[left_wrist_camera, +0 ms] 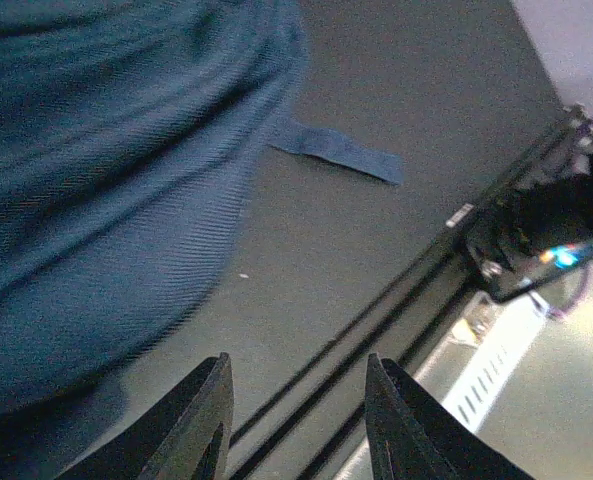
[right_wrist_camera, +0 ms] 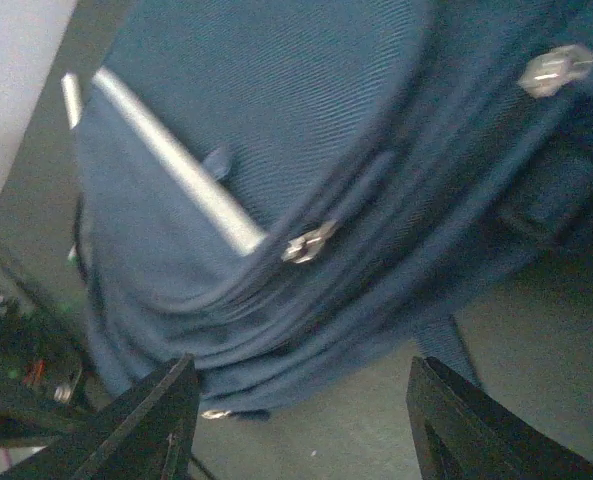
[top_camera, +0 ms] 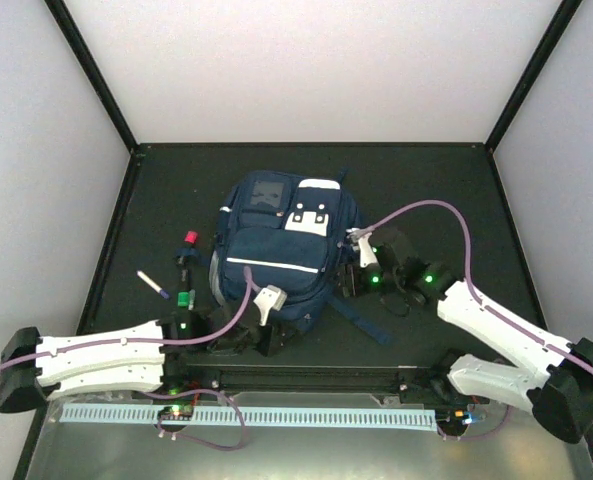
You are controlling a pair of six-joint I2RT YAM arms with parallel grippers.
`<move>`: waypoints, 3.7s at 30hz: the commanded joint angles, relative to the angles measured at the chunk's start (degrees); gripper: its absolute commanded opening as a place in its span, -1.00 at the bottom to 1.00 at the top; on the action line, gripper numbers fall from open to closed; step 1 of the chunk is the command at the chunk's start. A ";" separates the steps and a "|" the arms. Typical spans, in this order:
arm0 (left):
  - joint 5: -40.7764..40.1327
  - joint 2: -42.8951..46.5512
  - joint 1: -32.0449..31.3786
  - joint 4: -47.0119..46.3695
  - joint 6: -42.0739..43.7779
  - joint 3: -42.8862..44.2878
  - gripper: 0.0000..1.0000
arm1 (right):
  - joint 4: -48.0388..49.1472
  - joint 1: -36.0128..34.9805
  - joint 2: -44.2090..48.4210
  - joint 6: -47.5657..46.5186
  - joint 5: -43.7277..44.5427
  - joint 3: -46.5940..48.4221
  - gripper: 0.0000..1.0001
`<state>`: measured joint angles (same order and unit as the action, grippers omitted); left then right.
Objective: Pack the student bag
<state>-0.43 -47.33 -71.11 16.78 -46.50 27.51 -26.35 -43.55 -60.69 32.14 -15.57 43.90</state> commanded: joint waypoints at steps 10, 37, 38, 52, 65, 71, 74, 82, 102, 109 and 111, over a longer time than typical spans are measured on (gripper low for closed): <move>-3.35 5.65 16.02 13.25 0.48 3.03 -0.17 | 3.58 21.32 -14.67 -4.42 0.05 11.51 0.36; 16.10 -10.21 40.03 -10.31 11.93 -0.22 -0.23 | 12.00 25.73 -34.65 1.48 -11.25 23.61 -0.93; 16.78 -12.00 40.28 -10.11 14.78 1.82 -0.24 | 11.74 26.47 -31.90 1.44 -10.65 21.67 -0.96; 22.85 -18.51 38.49 -5.41 24.98 20.35 -0.17 | 9.25 32.82 -6.27 5.35 1.69 2.42 -0.96; 11.94 1.61 16.53 -4.89 7.78 1.98 -0.19 | 11.06 32.91 -6.54 8.03 -3.21 1.28 -0.96; 4.86 -7.31 5.70 -10.74 1.16 2.54 -0.19 | 11.14 32.91 -6.34 8.27 -3.84 1.77 -0.96; 0.05 -12.17 2.52 -11.38 -2.88 3.79 -0.18 | 11.02 32.89 -6.16 8.43 -3.56 1.98 -0.96; -12.04 -19.46 -2.01 -15.08 -10.73 2.25 -0.06 | 11.33 32.92 -5.97 8.55 -3.38 2.08 -0.95; -26.89 -40.94 -3.32 3.30 -19.29 20.21 -0.40 | 11.32 32.92 -6.84 8.56 -5.36 2.59 -0.94; -30.64 -41.78 -3.68 10.37 -22.10 21.11 -0.76 | 10.82 33.00 -6.64 8.08 -4.70 2.75 -0.94; -31.14 -40.22 -3.68 9.65 -19.64 20.01 -0.96 | 10.35 33.24 -6.82 7.64 -4.40 3.05 -0.94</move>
<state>-27.07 -90.24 -74.61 23.38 -66.78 48.45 -16.71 -10.35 -67.81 41.01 -16.95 44.75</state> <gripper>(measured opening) 0.086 0.103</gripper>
